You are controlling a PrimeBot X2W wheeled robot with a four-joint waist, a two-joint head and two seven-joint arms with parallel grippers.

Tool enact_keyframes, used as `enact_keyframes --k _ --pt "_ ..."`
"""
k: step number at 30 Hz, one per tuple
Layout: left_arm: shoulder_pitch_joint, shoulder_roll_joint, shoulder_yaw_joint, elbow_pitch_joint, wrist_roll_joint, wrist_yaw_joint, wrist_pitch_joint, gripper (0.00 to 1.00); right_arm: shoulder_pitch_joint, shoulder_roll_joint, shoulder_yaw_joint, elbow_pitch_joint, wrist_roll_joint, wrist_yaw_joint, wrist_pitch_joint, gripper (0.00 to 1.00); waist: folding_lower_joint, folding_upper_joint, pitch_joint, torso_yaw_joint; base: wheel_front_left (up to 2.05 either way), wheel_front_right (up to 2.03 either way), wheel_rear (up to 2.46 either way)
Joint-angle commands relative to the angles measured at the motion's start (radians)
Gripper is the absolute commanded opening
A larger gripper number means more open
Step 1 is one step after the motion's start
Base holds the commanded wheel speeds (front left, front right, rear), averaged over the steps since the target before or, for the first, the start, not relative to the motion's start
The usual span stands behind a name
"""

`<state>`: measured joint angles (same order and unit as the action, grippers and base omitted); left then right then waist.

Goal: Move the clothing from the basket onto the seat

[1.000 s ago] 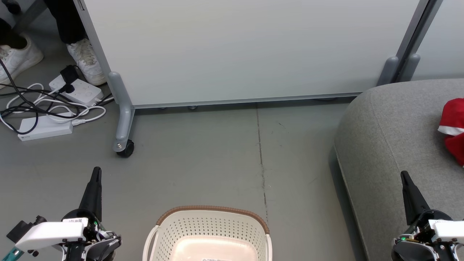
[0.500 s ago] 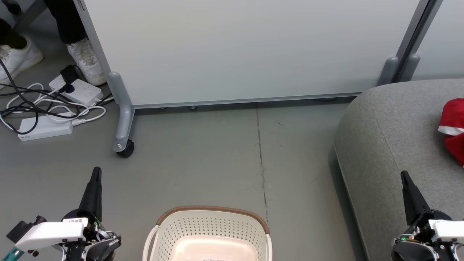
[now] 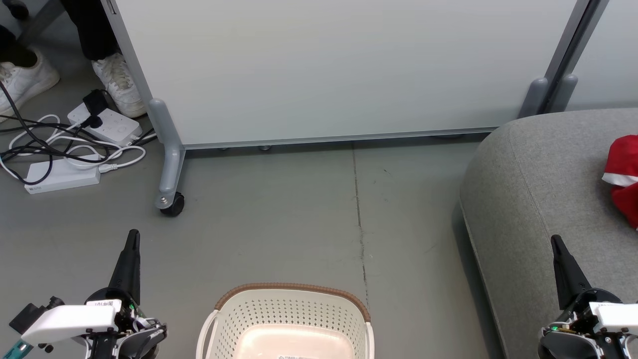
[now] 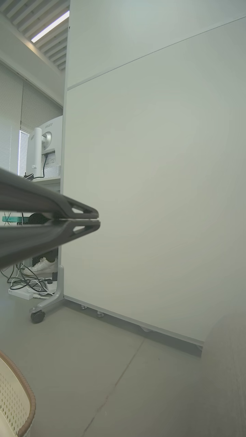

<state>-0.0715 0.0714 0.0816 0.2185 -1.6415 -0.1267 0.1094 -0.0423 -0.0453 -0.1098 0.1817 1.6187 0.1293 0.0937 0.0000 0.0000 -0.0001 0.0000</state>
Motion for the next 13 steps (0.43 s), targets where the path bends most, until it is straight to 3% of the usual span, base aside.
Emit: enact_keyframes --k 1,13 --pt "-0.02 0.001 0.005 -0.001 0.003 -0.007 0.002 0.0 -0.009 -0.009 -0.001 0.0 0.002 0.003 0.007 0.0 0.0 0.0 0.0 0.0 0.0 0.0 0.0" --pt "-0.02 -0.001 0.007 -0.001 0.003 -0.007 0.004 0.0 -0.009 -0.009 -0.001 0.0 0.002 0.003 0.007 0.0 0.0 0.0 0.0 0.0 0.0 0.0 0.0"
